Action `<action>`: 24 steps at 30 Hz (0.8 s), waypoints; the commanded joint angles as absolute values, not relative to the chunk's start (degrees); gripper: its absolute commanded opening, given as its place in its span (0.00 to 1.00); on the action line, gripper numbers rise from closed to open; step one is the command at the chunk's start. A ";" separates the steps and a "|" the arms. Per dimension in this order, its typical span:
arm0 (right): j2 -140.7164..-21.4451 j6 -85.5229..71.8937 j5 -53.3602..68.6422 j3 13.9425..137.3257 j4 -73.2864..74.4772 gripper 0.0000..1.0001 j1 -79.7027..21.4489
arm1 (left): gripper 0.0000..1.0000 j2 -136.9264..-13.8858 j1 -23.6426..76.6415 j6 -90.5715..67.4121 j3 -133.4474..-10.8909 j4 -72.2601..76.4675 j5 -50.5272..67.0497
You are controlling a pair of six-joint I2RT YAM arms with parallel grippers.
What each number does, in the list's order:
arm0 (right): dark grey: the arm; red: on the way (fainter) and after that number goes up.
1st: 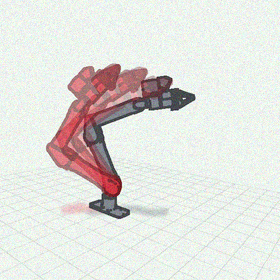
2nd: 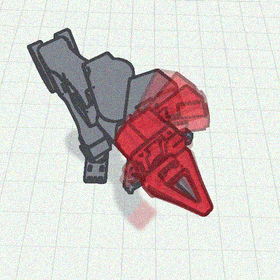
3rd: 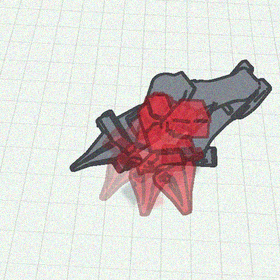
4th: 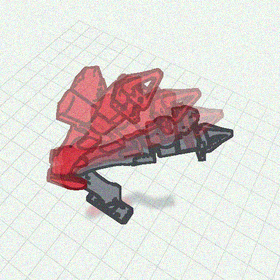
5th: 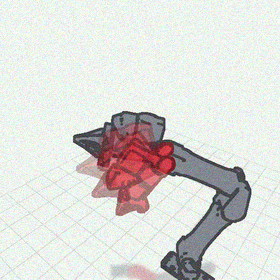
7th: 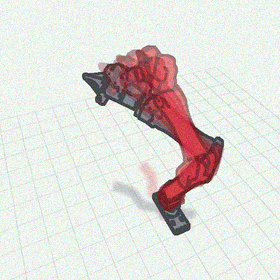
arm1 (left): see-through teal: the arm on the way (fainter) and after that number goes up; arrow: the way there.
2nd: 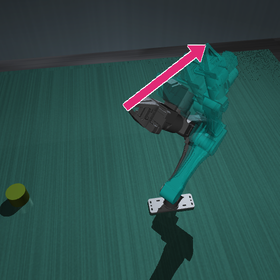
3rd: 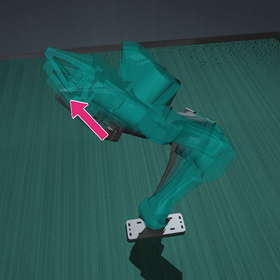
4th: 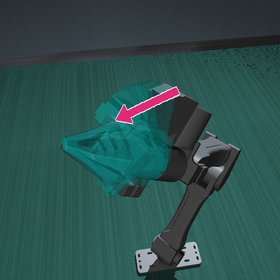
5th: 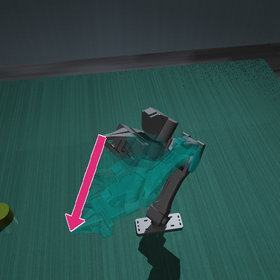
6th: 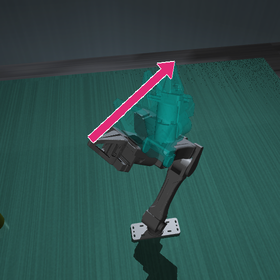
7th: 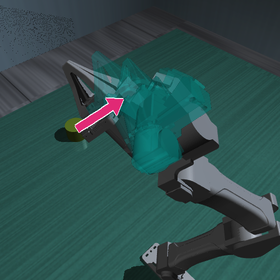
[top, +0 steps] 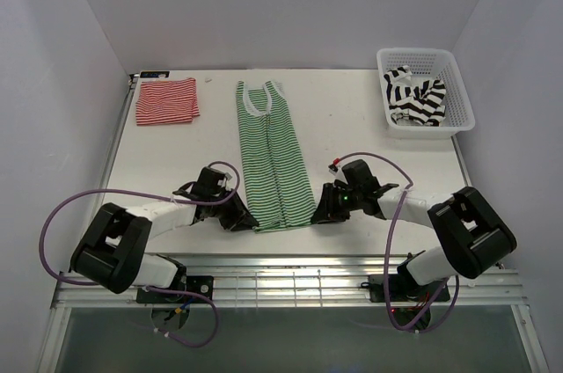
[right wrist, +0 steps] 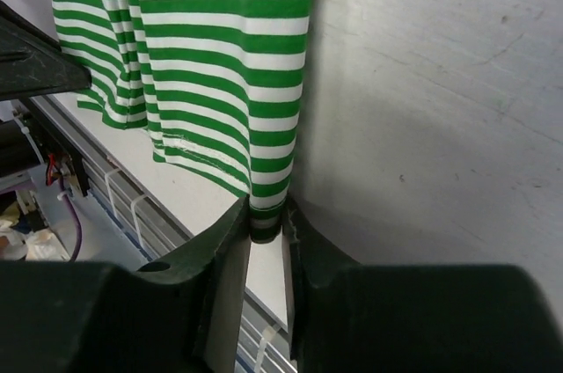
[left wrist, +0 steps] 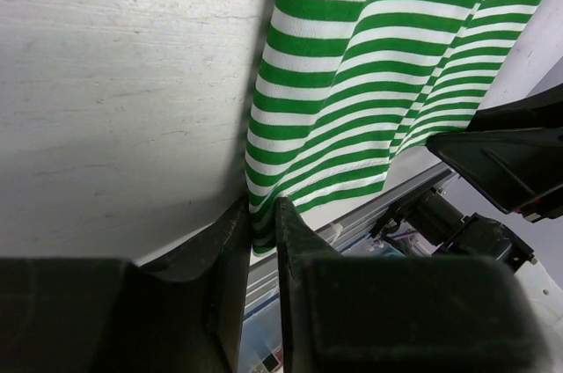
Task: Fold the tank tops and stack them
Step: Fold the tank top
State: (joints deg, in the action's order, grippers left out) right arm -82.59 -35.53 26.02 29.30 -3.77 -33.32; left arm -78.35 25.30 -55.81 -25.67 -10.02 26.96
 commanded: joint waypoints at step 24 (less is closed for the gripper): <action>-74.53 -35.16 20.48 38.92 4.92 0.08 -35.33 | 0.00 -72.33 26.19 -62.40 -33.57 -17.40 28.04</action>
State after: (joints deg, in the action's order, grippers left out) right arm -75.40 -35.79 21.93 34.52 3.44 -35.18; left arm -73.32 26.00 -61.58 -29.39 -15.73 28.29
